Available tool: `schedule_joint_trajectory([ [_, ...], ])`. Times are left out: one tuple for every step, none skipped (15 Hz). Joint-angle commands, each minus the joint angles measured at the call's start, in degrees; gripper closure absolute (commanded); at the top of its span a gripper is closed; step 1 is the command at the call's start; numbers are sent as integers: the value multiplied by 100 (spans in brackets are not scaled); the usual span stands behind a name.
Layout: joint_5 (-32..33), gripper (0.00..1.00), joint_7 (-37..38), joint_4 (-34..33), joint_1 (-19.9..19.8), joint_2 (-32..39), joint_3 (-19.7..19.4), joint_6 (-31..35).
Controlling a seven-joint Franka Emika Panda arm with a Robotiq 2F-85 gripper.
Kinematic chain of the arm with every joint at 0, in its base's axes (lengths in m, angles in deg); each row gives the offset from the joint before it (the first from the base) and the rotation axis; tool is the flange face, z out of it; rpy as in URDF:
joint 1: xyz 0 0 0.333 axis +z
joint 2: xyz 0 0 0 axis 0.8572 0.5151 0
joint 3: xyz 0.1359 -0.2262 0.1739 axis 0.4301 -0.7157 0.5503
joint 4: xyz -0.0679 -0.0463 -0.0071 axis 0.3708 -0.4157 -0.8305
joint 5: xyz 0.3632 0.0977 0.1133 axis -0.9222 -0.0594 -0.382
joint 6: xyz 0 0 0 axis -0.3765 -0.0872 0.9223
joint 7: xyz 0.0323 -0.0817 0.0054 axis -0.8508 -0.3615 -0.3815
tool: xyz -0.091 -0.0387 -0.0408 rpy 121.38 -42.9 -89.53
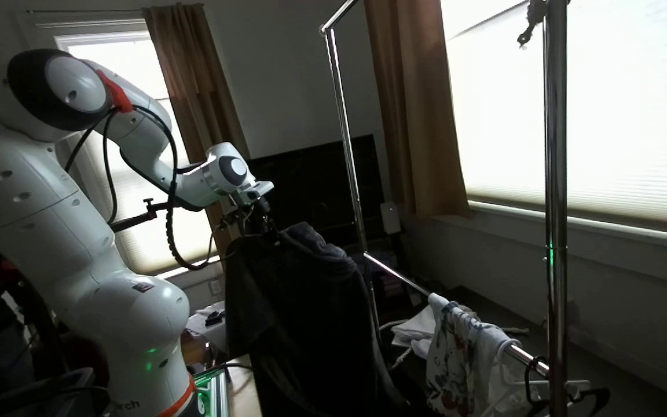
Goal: Remove the gown from the second rail of the clothing rack and hang it on the top rail of the rack
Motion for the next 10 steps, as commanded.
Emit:
schedule_joint_trajectory([
  [-45,98,-369,99,-567,-495,497,-356],
  [-26,98,-565,169,-689,-743,546,-536],
  [-23,98,-798,185,-801,-958,574,-711],
  [28,99,-1031,123,-925,-1156,612,-965],
  [94,98,-1343,12,-1050,-1381,622,-1226],
  [169,98,-1570,-75,-1189,-1559,652,-1366],
  [247,98,-1827,-203,-1307,-1725,659,-1473],
  [304,98,-2077,-329,-1417,-1904,663,-1537],
  [349,98,-2337,-452,-1523,-2096,662,-1619],
  [391,98,-2543,-615,-1634,-2242,680,-1642],
])
